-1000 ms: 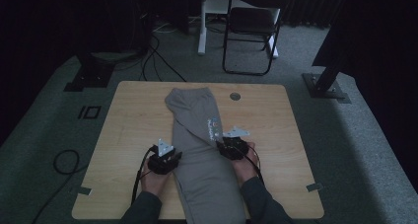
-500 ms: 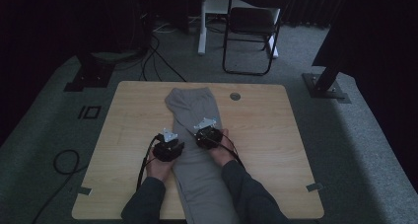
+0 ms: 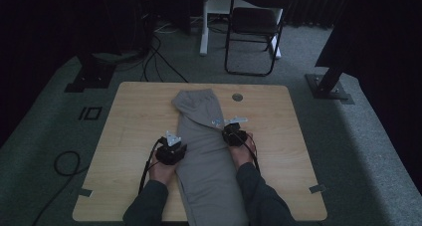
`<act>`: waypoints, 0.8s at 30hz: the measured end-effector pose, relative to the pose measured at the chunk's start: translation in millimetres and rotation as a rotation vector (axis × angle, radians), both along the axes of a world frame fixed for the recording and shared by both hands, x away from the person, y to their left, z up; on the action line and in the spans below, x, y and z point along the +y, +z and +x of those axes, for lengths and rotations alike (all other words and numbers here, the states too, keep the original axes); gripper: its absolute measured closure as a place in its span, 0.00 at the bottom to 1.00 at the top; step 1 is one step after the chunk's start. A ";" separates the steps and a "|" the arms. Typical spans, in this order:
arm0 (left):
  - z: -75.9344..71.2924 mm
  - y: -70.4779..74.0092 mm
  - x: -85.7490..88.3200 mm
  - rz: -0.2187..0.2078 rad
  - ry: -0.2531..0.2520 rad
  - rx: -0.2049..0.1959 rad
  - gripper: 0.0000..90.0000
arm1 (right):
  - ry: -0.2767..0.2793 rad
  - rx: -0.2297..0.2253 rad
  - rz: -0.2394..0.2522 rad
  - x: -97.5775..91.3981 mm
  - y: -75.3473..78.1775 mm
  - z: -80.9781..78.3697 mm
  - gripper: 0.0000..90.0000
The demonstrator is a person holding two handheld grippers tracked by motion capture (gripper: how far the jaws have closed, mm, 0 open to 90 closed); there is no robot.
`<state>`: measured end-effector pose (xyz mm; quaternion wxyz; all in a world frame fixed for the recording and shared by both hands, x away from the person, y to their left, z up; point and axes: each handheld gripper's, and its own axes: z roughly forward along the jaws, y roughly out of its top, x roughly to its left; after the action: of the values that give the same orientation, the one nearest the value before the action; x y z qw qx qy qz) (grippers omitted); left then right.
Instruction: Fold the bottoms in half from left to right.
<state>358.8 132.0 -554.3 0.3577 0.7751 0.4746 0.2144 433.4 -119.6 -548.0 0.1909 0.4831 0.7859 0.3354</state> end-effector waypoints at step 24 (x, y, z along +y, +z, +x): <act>27.5 1.2 -1.2 -0.015 0.019 0.032 0.80 | 0.075 0.005 -0.020 -3.8 0.4 -14.3 0.95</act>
<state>386.2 130.8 -553.0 0.3537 0.7713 0.4890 0.2019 419.1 -123.4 -547.6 0.1811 0.4522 0.8072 0.3333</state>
